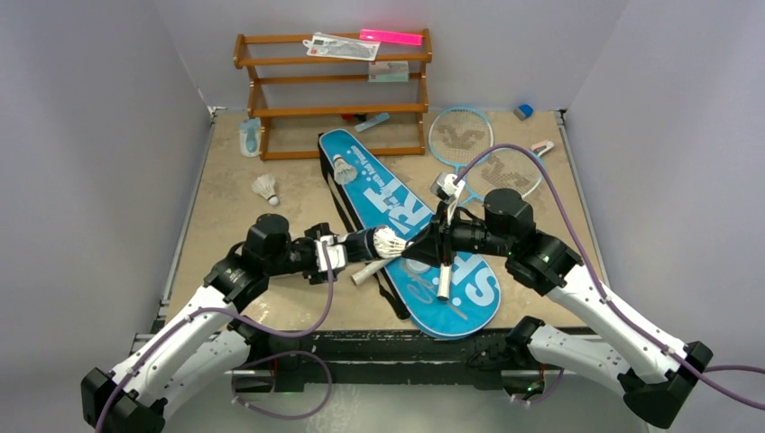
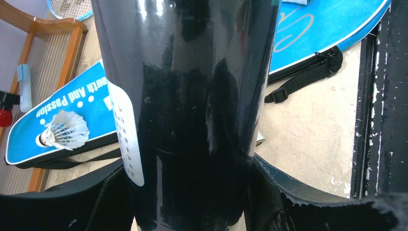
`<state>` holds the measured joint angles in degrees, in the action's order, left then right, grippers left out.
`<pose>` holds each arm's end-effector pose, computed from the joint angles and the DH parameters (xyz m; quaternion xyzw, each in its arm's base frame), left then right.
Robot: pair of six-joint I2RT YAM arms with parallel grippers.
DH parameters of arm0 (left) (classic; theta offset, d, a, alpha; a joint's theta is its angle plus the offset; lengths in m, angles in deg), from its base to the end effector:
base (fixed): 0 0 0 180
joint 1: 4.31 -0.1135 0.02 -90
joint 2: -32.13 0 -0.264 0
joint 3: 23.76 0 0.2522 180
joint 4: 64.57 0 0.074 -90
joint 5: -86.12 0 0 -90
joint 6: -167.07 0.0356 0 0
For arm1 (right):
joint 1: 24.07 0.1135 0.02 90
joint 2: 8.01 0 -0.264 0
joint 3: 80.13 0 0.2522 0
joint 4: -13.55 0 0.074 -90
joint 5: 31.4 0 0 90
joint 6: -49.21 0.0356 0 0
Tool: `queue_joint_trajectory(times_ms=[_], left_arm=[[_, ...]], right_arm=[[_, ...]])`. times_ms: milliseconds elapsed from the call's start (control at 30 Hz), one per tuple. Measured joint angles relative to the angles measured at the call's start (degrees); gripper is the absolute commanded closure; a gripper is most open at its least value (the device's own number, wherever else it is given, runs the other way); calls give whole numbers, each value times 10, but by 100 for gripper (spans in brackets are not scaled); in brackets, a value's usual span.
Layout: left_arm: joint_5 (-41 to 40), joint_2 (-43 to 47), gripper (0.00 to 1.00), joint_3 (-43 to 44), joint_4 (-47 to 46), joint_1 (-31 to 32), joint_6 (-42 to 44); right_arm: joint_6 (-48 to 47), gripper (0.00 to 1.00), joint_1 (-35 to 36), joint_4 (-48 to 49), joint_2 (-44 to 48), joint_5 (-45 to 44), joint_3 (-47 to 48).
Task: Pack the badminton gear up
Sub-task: Place the shuttlecock at the shuttle tube.
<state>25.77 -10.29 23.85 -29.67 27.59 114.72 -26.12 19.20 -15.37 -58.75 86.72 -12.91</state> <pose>0.1328 -0.1034 0.2624 0.5823 0.6134 -0.1966 0.4960 0.1324 0.1477 0.3668 -0.3342 0.6952 0.4600 0.4398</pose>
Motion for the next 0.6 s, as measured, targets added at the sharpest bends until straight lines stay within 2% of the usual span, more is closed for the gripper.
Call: queue_joint_trajectory(times_ms=[300,600], left_arm=[[7,42,74,0,-5,0,-6],[19,37,74,-1,-10,0,-12]], right_arm=[[1,98,0,2,3,2,2],[11,97,0,-12,8,1,8]])
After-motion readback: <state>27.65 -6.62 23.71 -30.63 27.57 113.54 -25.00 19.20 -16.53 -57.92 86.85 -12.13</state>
